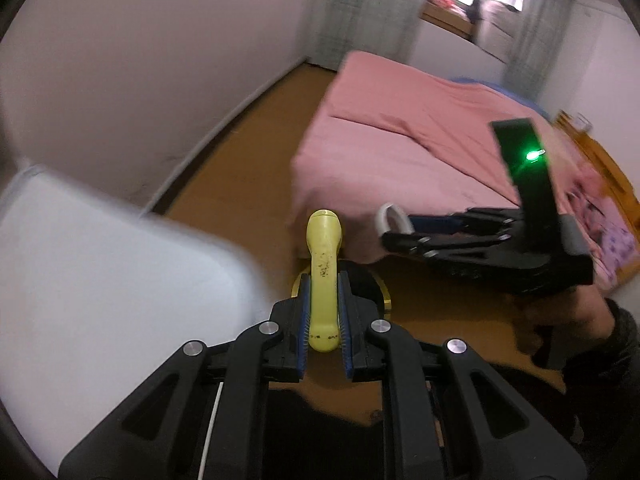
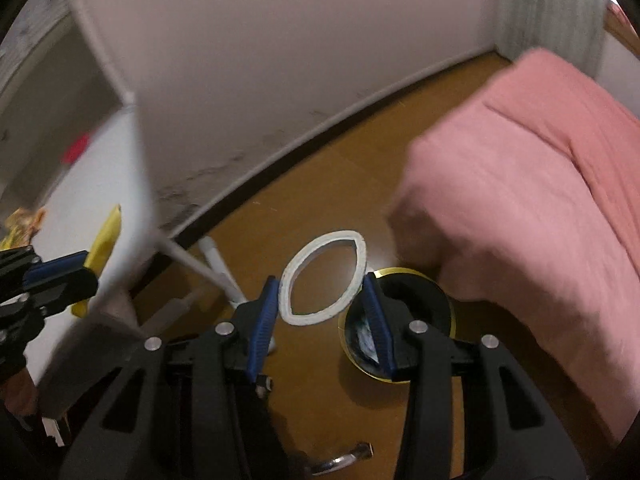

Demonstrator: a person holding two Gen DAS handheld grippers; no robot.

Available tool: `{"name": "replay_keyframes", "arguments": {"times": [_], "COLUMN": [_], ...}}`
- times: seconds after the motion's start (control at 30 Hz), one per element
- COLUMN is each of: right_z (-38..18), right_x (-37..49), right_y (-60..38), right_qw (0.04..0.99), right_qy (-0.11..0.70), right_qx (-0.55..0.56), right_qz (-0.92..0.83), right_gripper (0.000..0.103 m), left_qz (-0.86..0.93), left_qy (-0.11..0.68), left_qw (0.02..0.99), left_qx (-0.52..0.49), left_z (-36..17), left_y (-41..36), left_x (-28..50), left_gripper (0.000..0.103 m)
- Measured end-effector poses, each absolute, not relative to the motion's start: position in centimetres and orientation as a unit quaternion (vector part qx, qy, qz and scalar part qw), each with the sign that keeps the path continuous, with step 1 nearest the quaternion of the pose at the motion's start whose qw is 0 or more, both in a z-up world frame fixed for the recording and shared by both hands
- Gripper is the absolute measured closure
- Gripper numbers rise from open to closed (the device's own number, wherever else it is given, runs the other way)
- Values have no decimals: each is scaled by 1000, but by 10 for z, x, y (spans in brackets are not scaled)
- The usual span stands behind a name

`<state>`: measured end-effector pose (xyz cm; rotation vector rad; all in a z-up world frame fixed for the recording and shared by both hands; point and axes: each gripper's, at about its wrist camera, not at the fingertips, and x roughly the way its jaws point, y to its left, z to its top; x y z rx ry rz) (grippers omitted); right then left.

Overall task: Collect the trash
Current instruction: 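Carry the yellow toy over the bin and open the left tool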

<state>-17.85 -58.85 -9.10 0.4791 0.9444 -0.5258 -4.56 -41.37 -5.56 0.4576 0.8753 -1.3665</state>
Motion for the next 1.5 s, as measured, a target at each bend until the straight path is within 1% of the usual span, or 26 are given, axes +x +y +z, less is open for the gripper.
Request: {"name": "replay_keyframes", "arguments": {"times": [0.1, 0.27, 0.4, 0.5, 0.63, 0.67, 0.7, 0.73, 0.9, 1.03, 1.2, 1.27, 1.33, 1.4, 1.47, 1.5], "right_z": [-122, -179, -214, -230, -236, -237, -237, -236, -235, -233, -216, -208, -198, -189, -178, -172], "right_x": [-195, -210, -211, -209, -210, -212, -213, -215, -229, -240, -257, -262, -268, -271, -271, -270], "right_y": [-615, -649, -666, -673, -681, -685, -686, -688, -699, -707, -713, -714, -712, -710, -705, -701], "right_qw": [810, 778, 760, 754, 755, 756, 757, 757, 758, 755, 758, 759, 762, 765, 769, 772], "right_qy": [460, 493, 511, 517, 512, 509, 507, 503, 490, 482, 466, 461, 454, 450, 445, 444], "right_qx": [252, 290, 311, 319, 327, 329, 329, 331, 343, 355, 355, 354, 352, 349, 341, 337], "right_qz": [-261, -260, -253, -250, -248, -248, -250, -253, -260, -267, -286, -293, -299, -302, -305, -306], "right_gripper": [60, 60, 60, 60, 58, 55, 47, 42, 41, 37, 37, 35, 34, 34, 33, 33], "left_qz": [-623, -624, -611, -603, -593, -591, -588, -586, -583, -580, -586, -586, -587, -590, -592, -592], "left_qy": [407, 435, 451, 462, 474, 477, 479, 480, 488, 495, 491, 483, 481, 476, 469, 467], "left_qw": [634, 608, 599, 596, 594, 593, 592, 593, 586, 584, 579, 583, 588, 593, 597, 600], "left_qx": [212, 230, 253, 260, 267, 268, 271, 273, 279, 279, 284, 287, 281, 271, 269, 269], "left_z": [-80, -122, -154, -165, -178, -182, -186, -189, -199, -204, -209, -208, -203, -195, -184, -179], "left_y": [-451, -495, -521, -537, -545, -548, -552, -551, -562, -570, -584, -589, -591, -588, -581, -579], "left_x": [-60, -69, -70, -74, -78, -79, -79, -80, -86, -89, -96, -98, -98, -98, -98, -98], "left_gripper": [91, 91, 91, 91, 91, 91, 91, 91, 91, 91, 90, 80, 49, 43, 42, 40]}}
